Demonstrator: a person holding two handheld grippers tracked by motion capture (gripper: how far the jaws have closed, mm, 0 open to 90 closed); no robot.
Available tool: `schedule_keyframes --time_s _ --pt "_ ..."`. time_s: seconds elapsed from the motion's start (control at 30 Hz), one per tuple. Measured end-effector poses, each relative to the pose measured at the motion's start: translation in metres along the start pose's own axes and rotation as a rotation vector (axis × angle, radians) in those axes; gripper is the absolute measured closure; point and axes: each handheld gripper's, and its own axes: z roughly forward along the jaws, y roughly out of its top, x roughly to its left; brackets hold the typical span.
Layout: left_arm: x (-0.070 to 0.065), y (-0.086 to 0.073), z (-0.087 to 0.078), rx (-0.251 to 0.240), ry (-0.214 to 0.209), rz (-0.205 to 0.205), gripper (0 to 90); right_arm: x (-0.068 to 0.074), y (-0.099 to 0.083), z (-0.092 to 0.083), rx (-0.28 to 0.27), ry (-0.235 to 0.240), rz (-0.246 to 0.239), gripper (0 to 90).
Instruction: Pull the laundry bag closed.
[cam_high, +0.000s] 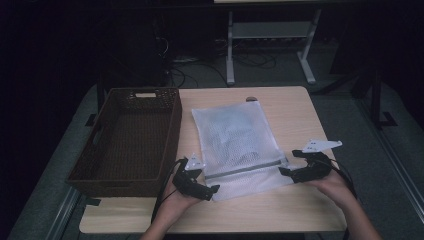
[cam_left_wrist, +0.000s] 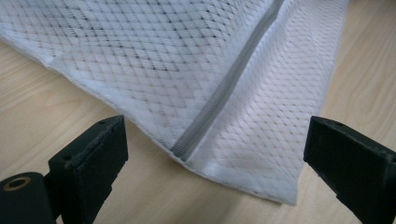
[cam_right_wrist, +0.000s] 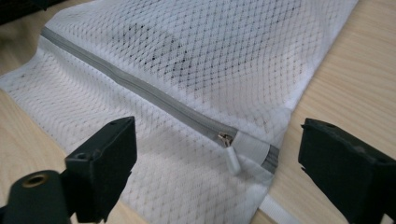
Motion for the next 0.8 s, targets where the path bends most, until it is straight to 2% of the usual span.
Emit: schedule_keyframes --time_s 0.2,0.43,0.63,0.8 --pt "-0.006 -0.003 -0.004 0.005 -0.013 0.009 6.3 0.008 -0.011 -0.013 -0.016 -0.017 0.005 9.3" --pt "-0.010 -0.014 -0.009 0.013 -0.026 0.005 6.4 0.017 -0.027 -0.027 -0.028 -0.036 0.012 8.5" --pt "-0.012 -0.027 -0.019 0.014 -0.029 0.019 6.4 0.024 -0.043 -0.039 -0.033 -0.053 0.028 6.6" --pt "-0.012 -0.042 -0.023 -0.012 -0.022 0.034 6.4 0.029 -0.054 -0.043 -0.026 -0.064 0.030 6.4"
